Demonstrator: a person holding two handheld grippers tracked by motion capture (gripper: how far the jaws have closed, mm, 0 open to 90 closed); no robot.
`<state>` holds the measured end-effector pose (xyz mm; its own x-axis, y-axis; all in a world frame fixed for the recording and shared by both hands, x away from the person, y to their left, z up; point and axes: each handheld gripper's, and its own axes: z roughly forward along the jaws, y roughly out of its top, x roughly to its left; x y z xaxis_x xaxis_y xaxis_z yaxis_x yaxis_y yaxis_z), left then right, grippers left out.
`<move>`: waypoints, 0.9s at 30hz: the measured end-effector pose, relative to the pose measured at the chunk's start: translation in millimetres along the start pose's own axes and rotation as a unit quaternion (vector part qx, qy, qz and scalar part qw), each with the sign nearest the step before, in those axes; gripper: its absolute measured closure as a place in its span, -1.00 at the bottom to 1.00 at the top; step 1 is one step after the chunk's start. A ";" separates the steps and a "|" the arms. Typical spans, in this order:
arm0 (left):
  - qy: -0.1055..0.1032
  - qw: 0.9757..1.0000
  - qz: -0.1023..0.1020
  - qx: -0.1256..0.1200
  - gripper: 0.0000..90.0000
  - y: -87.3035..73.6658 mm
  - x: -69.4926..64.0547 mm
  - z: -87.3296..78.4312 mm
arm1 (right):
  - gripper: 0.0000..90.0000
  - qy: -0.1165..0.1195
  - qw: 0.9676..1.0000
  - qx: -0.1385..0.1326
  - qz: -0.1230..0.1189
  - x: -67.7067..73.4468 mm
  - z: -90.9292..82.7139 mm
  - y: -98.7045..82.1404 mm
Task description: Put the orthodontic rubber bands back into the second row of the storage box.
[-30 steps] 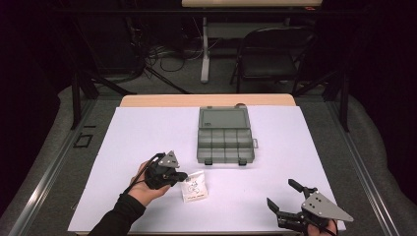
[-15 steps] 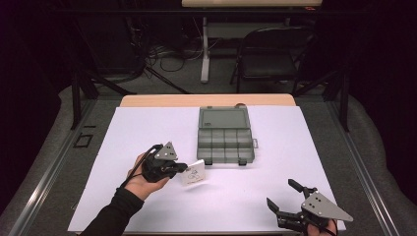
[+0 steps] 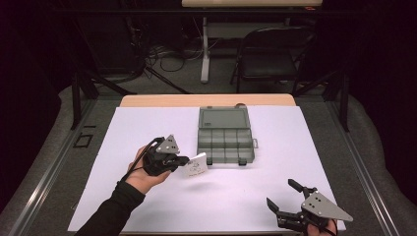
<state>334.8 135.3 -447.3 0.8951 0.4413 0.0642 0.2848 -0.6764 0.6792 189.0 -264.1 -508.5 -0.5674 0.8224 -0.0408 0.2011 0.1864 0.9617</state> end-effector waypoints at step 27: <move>0.023 1.000 0.013 -0.003 0.97 46.3 27.0 3.4 | -0.74 0.001 1.000 -0.001 0.000 -0.5 -0.6 0.3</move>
<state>373.3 113.9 -416.6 0.8851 0.4509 0.1153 0.2600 -0.6846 0.6810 188.9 -264.8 -508.0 -0.5682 0.8219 -0.0399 0.2001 0.1850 0.9621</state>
